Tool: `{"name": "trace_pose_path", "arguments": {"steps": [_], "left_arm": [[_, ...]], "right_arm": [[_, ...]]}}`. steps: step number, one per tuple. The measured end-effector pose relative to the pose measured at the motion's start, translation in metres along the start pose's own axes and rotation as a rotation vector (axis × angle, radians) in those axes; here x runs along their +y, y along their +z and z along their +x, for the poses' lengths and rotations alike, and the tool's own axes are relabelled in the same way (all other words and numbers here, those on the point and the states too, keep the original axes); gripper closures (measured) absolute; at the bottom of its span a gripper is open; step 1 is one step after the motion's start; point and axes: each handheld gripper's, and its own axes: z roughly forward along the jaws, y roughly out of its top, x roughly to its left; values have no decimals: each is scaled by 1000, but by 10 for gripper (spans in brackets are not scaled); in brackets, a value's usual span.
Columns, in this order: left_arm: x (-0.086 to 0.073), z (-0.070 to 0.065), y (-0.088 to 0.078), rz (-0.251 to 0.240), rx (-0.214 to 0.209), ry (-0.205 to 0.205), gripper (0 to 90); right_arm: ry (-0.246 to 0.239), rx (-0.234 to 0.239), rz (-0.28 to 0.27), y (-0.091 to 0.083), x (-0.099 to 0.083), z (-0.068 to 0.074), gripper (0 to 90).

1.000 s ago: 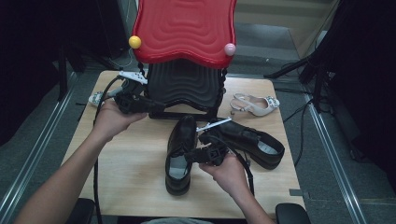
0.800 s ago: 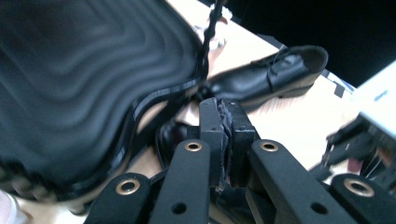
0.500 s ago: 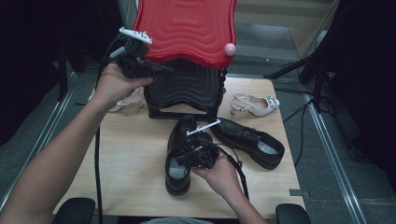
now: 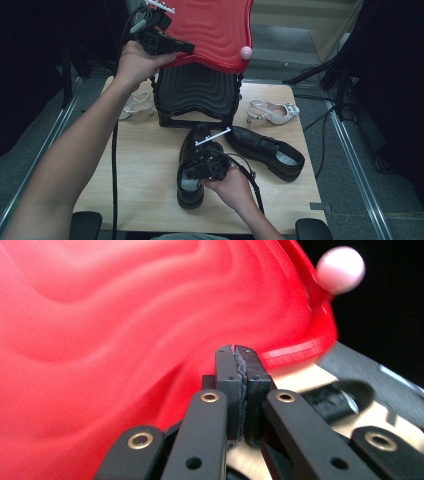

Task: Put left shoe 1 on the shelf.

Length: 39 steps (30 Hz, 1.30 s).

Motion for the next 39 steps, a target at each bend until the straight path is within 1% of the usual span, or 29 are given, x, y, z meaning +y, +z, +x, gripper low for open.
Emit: {"name": "trace_pose_path", "arguments": {"steps": [1, 4, 7, 8, 9, 11, 14, 16, 20, 23, 27, 28, 29, 30, 31, 33, 35, 36, 37, 39], "left_arm": [[1, 0, 1, -2, 3, -2, 900], [6, 0, 5, 32, 5, -4, 900], [11, 1, 7, 79, 22, 10, 900], [12, 2, 8, 86, 27, 15, 900], [13, 3, 9, 91, 24, 11, 900], [14, 3, 10, 101, 31, 23, 900], [16, 3, 11, 112, 20, 35, 900], [16, 5, 11, 109, 2, 24, 894], [15, 4, 11, 100, 6, 38, 900], [14, 5, 11, 95, 9, 48, 900], [13, 6, 11, 87, 0, 48, 900], [13, 6, 11, 85, -3, 47, 900], [12, 6, 11, 81, -3, 43, 900], [12, 6, 10, 81, -3, 42, 899], [12, 6, 10, 81, -4, 42, 898], [12, 6, 10, 80, -4, 40, 898], [12, 5, 10, 81, -2, 42, 898], [12, 5, 10, 81, -1, 43, 898], [12, 5, 10, 82, -1, 44, 898], [11, 5, 10, 82, -1, 43, 898]], "right_arm": [[1, 3, -1, 1, 0, 1, 617], [1, 5, 4, 3, 1, 3, 614], [3, 4, 14, 8, 3, 5, 612], [2, 5, 14, 10, 4, 5, 612], [3, 5, 17, 12, 4, 6, 609], [5, 6, 24, 16, 6, 6, 604], [8, 9, 38, 23, 8, 9, 595], [13, 2, 56, 28, 9, 11, 580], [21, -16, 59, 32, 14, 15, 535], [29, -28, 65, 34, 17, 18, 531], [35, -39, 70, 35, 19, 22, 520], [38, -23, 70, 35, 20, 23, 480], [49, 5, 81, 36, 21, 24, 485], [48, 16, 74, 36, 22, 25, 489], [41, 6, 68, 35, 23, 27, 493], [45, 4, 79, 36, 26, 28, 487], [38, -9, 114, 43, 28, 31, 472], [28, -25, 132, 49, 29, 32, 471], [17, -28, 145, 53, 28, 33, 474], [16, -68, 163, 58, 27, 37, 482]]}}
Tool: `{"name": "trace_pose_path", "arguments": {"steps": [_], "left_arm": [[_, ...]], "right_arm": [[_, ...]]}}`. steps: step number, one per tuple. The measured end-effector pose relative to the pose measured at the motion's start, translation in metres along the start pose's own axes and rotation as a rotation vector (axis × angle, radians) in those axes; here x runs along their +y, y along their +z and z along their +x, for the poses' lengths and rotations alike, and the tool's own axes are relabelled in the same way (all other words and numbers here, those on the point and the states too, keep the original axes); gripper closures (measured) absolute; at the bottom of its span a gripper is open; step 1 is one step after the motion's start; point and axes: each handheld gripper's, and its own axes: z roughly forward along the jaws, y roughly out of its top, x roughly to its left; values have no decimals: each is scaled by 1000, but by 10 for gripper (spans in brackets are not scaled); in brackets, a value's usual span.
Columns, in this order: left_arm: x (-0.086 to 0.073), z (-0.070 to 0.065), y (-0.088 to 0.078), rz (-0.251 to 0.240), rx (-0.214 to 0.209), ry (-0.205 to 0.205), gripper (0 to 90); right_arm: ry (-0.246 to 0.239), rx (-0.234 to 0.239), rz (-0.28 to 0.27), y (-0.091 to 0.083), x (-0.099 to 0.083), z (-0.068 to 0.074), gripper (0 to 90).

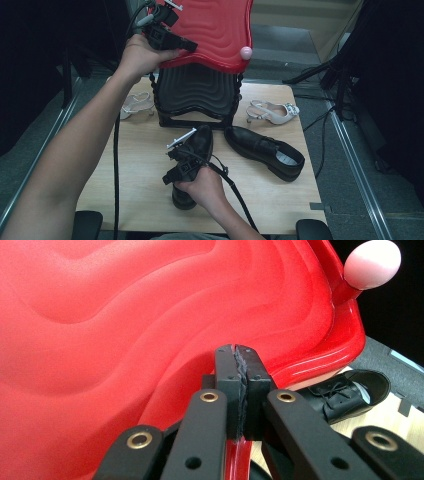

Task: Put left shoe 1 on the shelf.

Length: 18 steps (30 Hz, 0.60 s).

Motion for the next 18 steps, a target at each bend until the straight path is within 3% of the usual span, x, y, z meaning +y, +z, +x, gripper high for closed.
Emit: {"name": "trace_pose_path", "arguments": {"steps": [3, 6, 9, 14, 18], "left_arm": [[0, 0, 0, -1, 0, 0, 898], [-1, 0, 0, -3, 2, -3, 898], [-1, 0, -1, -4, 1, -4, 898], [-1, 0, -1, -2, 4, -2, 898], [-1, 0, -1, -4, 4, -4, 897]], "right_arm": [[-36, -57, 16, 5, -1, 1, 528], [-46, -47, 22, 5, -3, 0, 560], [-23, -19, 64, 0, -3, -4, 607], [-16, -45, 110, -11, -13, -12, 694], [-6, -99, 88, -12, -19, -16, 647]]}}
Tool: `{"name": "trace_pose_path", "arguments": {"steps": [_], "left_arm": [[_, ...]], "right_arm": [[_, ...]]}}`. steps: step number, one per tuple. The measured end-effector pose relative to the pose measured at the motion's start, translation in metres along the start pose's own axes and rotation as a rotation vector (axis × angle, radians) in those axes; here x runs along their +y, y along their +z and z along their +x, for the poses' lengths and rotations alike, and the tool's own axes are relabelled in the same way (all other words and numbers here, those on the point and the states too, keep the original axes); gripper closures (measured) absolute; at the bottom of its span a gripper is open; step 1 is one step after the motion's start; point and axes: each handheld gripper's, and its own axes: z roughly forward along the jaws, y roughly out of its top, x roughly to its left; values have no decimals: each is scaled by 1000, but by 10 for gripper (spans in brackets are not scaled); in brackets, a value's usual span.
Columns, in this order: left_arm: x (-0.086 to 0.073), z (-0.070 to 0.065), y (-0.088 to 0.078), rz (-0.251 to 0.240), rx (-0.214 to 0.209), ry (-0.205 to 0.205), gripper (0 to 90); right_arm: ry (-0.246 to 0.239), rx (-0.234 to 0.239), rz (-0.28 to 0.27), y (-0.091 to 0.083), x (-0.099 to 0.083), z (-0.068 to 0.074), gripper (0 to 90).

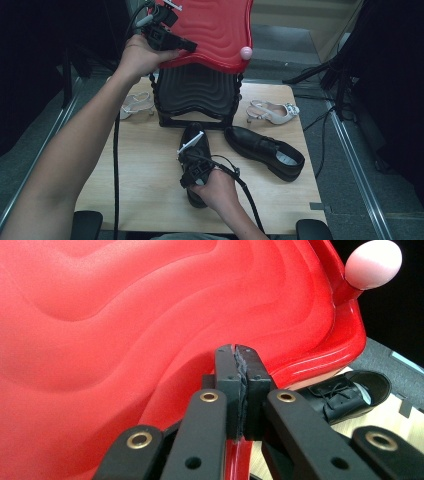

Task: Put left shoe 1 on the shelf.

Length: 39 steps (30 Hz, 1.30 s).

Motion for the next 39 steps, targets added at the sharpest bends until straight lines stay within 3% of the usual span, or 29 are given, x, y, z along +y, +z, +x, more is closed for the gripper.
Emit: {"name": "trace_pose_path", "arguments": {"steps": [3, 5, 8, 13, 17, 21, 24, 31, 39], "left_arm": [[0, 0, 0, 0, 1, -1, 898], [0, -1, 0, 1, 3, -1, 897], [-1, 0, 0, -3, 1, -7, 897], [0, 0, 0, -1, 3, 0, 898], [1, -1, 0, 4, 9, -5, 900], [2, -2, 0, 11, 15, -1, 900], [2, -2, 0, 12, 16, -2, 900], [2, -1, 0, 12, 15, -9, 900], [2, 0, 0, 15, 8, -15, 900]], "right_arm": [[-14, -33, -6, 10, 4, 0, 631], [-20, -18, 11, 20, 6, -2, 677], [-20, -5, -10, 16, 4, -6, 755], [-4, -2, -64, -3, -2, -18, 853], [7, 60, -120, -17, -4, -33, 856], [14, 123, -144, -30, -6, -38, 854], [-1, 159, -150, -40, -8, -37, 851], [-49, 185, -203, -71, -9, -26, 853], [-89, 181, -251, -108, 3, -19, 837]]}}
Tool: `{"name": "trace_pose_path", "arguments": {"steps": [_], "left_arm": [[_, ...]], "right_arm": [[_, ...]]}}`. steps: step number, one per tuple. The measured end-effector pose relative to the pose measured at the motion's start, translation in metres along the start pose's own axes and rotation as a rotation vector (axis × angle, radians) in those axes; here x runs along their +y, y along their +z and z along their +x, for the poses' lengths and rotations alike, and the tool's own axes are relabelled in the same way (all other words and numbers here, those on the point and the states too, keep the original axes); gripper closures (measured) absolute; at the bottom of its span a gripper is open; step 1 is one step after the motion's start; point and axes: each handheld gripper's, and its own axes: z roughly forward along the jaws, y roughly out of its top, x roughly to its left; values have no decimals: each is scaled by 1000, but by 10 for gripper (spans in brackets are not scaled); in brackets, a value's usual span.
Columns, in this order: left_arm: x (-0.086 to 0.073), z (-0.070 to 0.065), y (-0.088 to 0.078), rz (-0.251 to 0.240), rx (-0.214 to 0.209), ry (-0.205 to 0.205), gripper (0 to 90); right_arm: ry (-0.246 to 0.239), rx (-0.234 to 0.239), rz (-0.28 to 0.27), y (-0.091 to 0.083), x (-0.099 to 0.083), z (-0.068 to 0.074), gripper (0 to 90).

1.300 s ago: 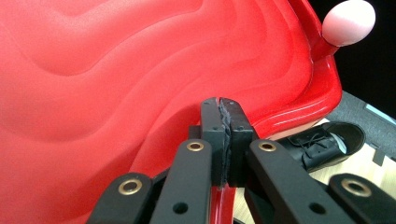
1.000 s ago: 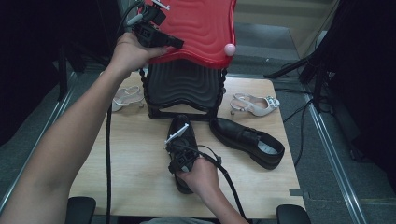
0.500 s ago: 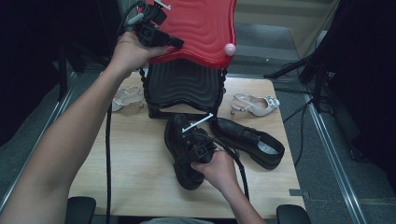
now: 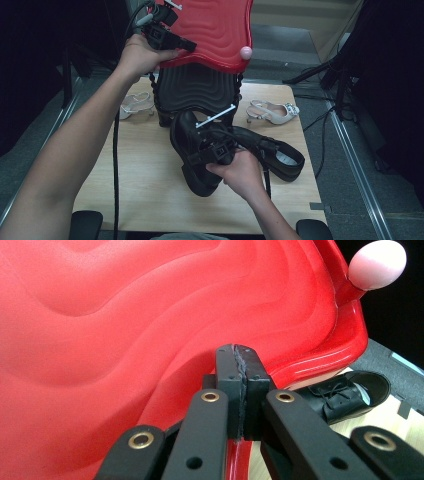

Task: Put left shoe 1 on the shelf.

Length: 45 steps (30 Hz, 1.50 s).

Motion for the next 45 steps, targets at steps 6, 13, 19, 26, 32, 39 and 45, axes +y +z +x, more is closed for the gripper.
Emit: {"name": "trace_pose_path", "arguments": {"steps": [6, 13, 19, 26, 32, 39, 45], "left_arm": [[0, 1, -2, 15, 5, 2, 900], [-1, 2, -4, 19, 9, -3, 900], [-3, 5, -5, 17, -5, -16, 900], [-4, 5, -6, 16, -6, -24, 900], [-4, 5, -7, 20, -10, -28, 900], [-5, 6, -7, 12, -8, -24, 900], [-7, 6, -7, 2, -10, -27, 900]], "right_arm": [[-41, -42, -37, -17, 14, 8, 839], [-153, -250, -67, -6, 44, 5, 837], [-186, -361, -137, 25, 71, -23, 837], [-188, -368, -255, 48, 89, -36, 841], [-170, -370, -323, 60, 100, -45, 843], [-176, -399, -329, 81, 117, -49, 820], [-162, -406, -326, 87, 121, -46, 719]]}}
